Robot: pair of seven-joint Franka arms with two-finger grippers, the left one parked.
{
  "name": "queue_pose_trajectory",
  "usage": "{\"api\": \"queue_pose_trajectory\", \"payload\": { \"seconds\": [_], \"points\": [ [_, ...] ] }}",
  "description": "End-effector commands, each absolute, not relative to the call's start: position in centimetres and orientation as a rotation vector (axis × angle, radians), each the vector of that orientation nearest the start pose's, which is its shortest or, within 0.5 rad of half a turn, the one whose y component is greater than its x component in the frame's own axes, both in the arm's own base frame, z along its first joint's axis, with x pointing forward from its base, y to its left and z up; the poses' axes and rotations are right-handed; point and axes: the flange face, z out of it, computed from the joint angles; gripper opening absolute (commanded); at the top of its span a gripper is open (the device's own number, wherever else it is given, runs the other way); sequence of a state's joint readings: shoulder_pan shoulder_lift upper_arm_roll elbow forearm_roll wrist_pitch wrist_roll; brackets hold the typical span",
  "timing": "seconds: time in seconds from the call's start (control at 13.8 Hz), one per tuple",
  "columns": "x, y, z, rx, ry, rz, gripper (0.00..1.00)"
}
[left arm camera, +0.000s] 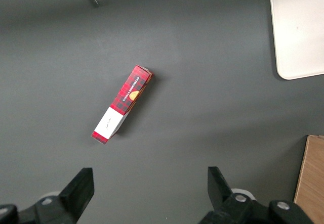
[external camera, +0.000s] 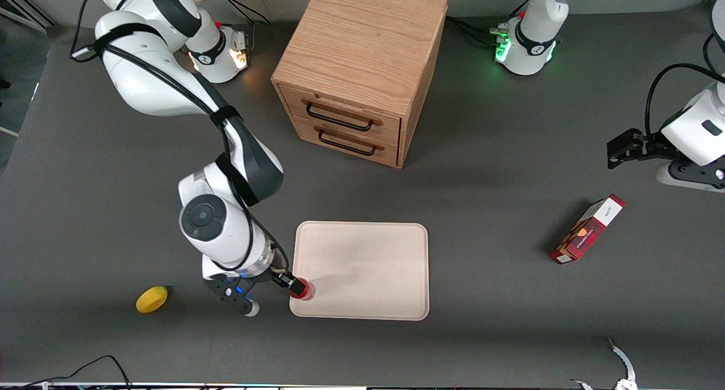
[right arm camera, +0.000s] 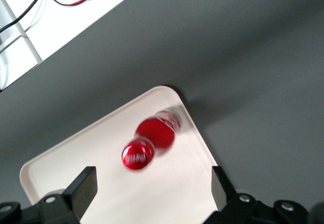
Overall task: Place coke bottle on tray
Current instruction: 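Open the right gripper to release the bottle on the tray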
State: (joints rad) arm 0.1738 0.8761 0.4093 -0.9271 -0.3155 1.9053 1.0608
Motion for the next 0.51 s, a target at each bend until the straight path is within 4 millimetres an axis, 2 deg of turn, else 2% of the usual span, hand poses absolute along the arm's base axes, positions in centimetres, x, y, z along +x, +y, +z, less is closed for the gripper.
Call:
{"api": "queue_pose_trajectory", "payload": {
  "seconds": [0.0, 0.07, 0.22, 0.29, 0.43],
  "points": [
    [68.6, 26.5, 51.3, -3.027, 0.681, -0.151, 1.0],
    [66.7, 24.8, 55.1, -3.071, 0.671, -0.149, 1.0],
    [62.9, 20.8, 60.8, -3.133, 0.545, -0.032, 1.0],
    [61.3, 18.1, 63.3, -3.136, 0.47, 0.037, 1.0],
    [58.8, 12.8, 66.2, -3.151, 0.38, 0.107, 1.0]
  ]
}}
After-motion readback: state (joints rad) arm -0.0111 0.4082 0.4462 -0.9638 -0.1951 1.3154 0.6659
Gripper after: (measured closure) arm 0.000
